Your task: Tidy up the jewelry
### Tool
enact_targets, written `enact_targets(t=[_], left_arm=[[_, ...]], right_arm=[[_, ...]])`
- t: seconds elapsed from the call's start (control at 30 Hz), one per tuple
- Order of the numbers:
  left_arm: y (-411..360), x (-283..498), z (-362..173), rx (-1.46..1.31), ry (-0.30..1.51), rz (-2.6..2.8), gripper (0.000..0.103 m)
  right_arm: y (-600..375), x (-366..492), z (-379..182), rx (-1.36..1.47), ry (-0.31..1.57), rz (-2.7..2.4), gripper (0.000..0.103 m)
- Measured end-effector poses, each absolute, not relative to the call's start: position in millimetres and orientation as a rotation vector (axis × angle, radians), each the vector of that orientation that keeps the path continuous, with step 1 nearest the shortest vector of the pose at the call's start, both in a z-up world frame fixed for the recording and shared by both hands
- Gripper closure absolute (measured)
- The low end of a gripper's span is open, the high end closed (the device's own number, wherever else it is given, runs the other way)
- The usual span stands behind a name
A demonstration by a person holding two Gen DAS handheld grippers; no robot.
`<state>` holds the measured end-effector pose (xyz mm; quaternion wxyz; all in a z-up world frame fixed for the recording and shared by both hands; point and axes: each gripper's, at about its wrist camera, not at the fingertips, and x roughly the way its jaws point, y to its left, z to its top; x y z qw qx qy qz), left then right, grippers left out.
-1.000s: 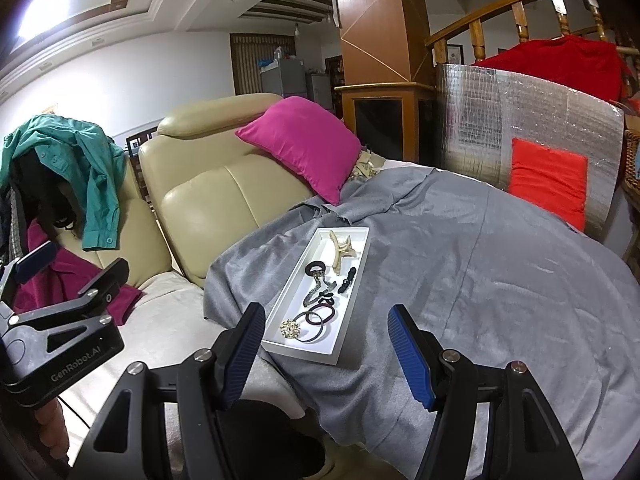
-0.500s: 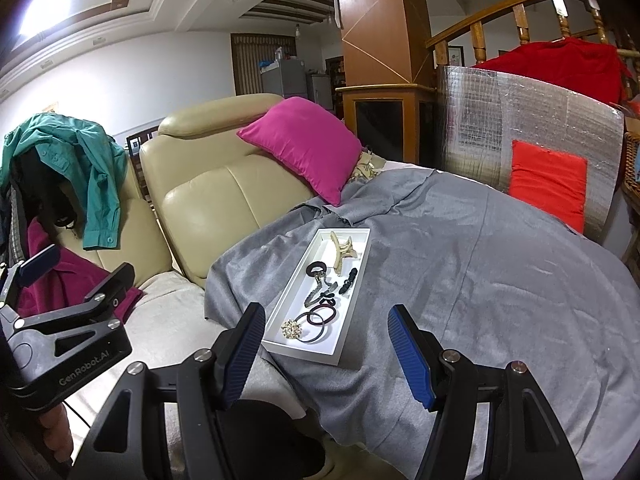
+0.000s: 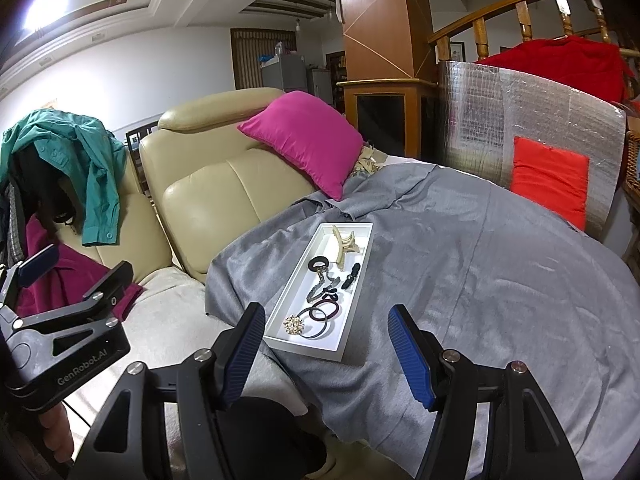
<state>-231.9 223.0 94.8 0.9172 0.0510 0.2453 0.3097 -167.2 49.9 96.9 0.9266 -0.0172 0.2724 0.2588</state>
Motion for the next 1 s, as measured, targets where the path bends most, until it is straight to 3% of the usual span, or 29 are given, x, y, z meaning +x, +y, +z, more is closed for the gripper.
enact_targets(t=[1.0], left_arm=[[230.6,-236.4,90.9,0.085,0.502,0.649,0.006]], right_arm=[[65.7,-165.8,93.1,-0.053,0.568,0.531,0.035]])
